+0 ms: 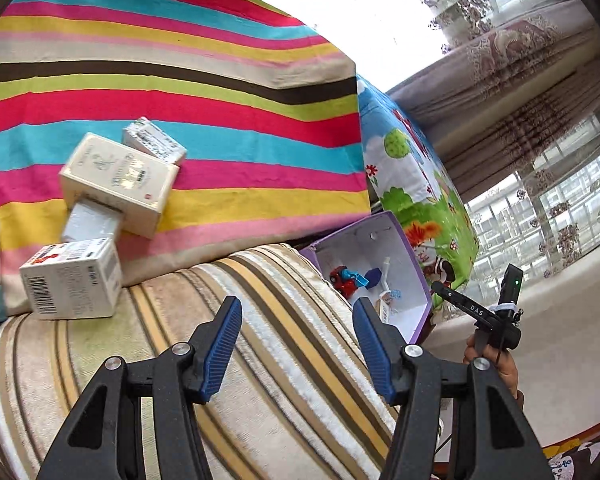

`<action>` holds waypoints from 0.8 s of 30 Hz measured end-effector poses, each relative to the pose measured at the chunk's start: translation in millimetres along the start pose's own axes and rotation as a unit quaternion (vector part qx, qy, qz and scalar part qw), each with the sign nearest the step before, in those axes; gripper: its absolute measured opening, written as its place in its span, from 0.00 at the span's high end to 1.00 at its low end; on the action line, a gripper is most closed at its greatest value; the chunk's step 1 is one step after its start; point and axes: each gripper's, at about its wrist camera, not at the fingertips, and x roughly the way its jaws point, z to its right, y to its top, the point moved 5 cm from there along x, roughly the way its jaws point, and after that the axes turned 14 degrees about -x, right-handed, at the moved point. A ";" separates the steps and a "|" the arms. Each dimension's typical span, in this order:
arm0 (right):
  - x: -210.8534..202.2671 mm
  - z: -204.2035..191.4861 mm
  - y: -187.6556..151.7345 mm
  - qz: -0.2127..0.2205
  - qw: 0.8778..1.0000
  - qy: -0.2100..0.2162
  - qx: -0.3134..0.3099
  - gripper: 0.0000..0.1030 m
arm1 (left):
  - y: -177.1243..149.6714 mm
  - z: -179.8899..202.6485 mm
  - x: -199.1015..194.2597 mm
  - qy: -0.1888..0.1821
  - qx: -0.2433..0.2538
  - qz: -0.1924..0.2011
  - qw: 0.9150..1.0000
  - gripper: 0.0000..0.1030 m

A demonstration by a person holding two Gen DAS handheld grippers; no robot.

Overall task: Organize rigid objects
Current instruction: 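Withdraw both grippers back toward the pile of boxes on the sofa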

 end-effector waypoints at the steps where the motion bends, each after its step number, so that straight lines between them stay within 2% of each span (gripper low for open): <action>1: -1.8 -1.7 1.1 0.001 1.000 0.000 0.000 0.42 | 1.2 -4.7 -5.5 -0.001 -0.005 0.007 1.000 0.43; 10: -15.8 -33.0 16.6 0.009 1.000 0.001 -0.030 0.38 | 10.7 -61.4 -67.5 -0.004 -0.058 0.076 0.995 0.43; 16: -15.6 -66.3 25.0 0.008 0.998 0.014 -0.058 0.38 | 16.7 -106.6 -111.9 0.003 -0.103 0.128 0.986 0.43; 24: -6.1 -117.5 32.8 -0.003 0.994 0.037 -0.105 0.36 | 23.6 -153.3 -141.8 0.019 -0.160 0.163 0.973 0.43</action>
